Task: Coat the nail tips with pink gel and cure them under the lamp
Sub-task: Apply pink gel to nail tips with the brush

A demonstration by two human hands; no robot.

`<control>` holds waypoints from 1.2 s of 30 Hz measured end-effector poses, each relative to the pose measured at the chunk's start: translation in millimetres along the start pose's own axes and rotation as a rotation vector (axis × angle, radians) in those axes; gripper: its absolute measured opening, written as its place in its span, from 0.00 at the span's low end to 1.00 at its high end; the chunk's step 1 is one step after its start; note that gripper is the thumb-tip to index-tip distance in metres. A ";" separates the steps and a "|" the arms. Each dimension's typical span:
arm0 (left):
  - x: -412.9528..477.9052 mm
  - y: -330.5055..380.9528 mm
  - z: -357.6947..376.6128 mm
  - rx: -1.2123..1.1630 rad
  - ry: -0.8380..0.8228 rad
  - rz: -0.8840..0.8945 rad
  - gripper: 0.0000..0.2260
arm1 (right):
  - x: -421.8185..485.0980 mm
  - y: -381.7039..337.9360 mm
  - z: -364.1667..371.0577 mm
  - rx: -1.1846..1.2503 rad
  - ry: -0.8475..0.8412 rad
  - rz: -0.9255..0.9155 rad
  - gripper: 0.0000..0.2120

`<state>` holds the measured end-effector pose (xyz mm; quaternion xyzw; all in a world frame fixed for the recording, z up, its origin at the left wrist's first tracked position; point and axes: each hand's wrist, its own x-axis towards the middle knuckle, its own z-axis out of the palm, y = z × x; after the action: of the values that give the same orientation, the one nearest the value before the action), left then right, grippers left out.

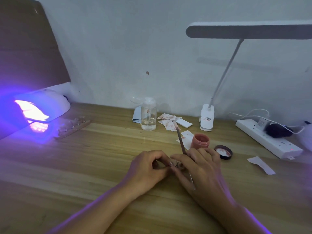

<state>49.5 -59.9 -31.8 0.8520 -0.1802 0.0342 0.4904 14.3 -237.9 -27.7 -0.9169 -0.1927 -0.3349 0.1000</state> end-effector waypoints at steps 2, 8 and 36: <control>-0.3 0.8 -0.1 0.024 0.003 0.006 0.03 | 0.8 -0.6 -0.3 0.017 0.004 0.008 0.10; -0.3 2.3 -1.5 0.076 0.044 -0.004 0.06 | 1.7 -2.1 -1.7 0.032 -0.026 0.044 0.11; 0.2 -5.8 -3.5 0.208 -0.022 0.052 0.07 | 1.4 5.0 -7.9 0.443 0.252 0.252 0.17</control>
<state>52.0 -54.3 -34.8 0.8936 -0.2032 0.0558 0.3963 12.9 -244.5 -21.0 -0.8407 -0.1316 -0.3808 0.3617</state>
